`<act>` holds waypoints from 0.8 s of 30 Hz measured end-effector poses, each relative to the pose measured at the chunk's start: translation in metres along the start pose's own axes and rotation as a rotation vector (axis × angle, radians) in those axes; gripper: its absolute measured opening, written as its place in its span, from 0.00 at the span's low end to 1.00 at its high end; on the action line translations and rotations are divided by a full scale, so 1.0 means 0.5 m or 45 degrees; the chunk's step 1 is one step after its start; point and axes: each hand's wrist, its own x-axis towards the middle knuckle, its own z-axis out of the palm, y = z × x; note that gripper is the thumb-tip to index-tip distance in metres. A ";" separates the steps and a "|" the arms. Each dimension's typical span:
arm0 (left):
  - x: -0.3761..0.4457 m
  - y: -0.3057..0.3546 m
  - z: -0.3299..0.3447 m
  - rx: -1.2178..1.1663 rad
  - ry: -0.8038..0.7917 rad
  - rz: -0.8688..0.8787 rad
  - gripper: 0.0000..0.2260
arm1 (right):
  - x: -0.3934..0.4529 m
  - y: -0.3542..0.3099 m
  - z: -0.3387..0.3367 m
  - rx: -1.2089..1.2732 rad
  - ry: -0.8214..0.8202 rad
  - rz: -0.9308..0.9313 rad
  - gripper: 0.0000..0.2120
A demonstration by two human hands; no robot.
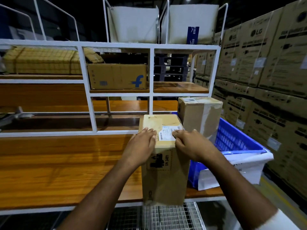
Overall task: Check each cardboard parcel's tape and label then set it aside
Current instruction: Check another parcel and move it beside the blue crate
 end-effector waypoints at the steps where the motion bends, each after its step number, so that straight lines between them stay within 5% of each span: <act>1: -0.012 -0.006 0.003 -0.072 0.032 -0.016 0.19 | -0.018 0.001 0.006 0.031 0.049 0.008 0.19; 12: 0.003 -0.102 -0.025 -0.397 0.072 0.116 0.15 | 0.004 0.062 0.007 0.284 0.095 -0.166 0.21; 17: 0.008 -0.175 -0.069 -0.208 0.206 0.000 0.17 | 0.030 0.081 0.044 0.292 0.057 -0.094 0.24; 21: 0.019 -0.168 -0.084 0.232 0.353 -0.194 0.14 | 0.010 -0.006 0.088 -0.053 0.468 -0.107 0.21; 24: 0.011 -0.119 -0.080 -0.006 0.356 -0.211 0.14 | 0.013 -0.050 0.098 -0.235 0.837 -0.139 0.20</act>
